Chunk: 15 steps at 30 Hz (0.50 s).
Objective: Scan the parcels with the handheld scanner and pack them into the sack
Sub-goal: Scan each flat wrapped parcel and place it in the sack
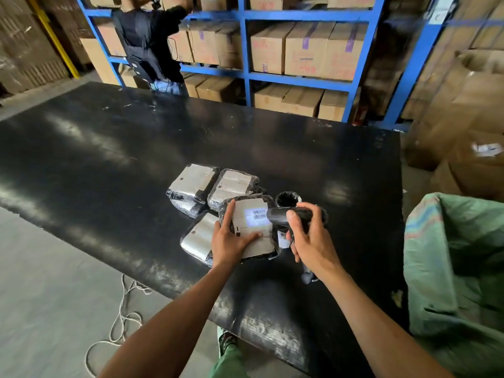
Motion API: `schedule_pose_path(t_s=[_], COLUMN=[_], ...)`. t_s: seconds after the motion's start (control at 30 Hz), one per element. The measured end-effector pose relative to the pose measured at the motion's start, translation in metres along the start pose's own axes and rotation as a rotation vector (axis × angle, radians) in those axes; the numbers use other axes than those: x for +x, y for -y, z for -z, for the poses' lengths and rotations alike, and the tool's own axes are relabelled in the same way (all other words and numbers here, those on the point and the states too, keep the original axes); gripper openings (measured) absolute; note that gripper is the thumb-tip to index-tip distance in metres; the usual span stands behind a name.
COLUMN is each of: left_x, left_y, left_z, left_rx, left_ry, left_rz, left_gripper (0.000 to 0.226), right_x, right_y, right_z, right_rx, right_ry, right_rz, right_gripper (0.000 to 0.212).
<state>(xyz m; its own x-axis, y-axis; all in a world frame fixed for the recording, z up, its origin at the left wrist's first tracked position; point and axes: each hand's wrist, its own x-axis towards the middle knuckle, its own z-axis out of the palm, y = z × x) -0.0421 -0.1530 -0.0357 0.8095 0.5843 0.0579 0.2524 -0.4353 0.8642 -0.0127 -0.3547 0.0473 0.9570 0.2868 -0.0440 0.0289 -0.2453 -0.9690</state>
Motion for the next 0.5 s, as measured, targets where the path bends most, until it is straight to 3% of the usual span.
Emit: schedule_pose_path(t_s=[0.23, 0.5], left_x=[0.004, 0.017], left_y=[0.003, 0.004], left_z=[-0.002, 0.009], left_rx=[0.001, 0.032], left_ry=[0.011, 0.028], left_rz=[-0.019, -0.057], left_gripper=[0.110, 0.110], right_x=[-0.006, -0.007], right_y=[0.001, -0.045], right_z=[0.001, 0.010], right_rx=[0.081, -0.005], right_ry=[0.010, -0.034], right_rz=[-0.021, -0.171], right_gripper=[0.028, 0.051])
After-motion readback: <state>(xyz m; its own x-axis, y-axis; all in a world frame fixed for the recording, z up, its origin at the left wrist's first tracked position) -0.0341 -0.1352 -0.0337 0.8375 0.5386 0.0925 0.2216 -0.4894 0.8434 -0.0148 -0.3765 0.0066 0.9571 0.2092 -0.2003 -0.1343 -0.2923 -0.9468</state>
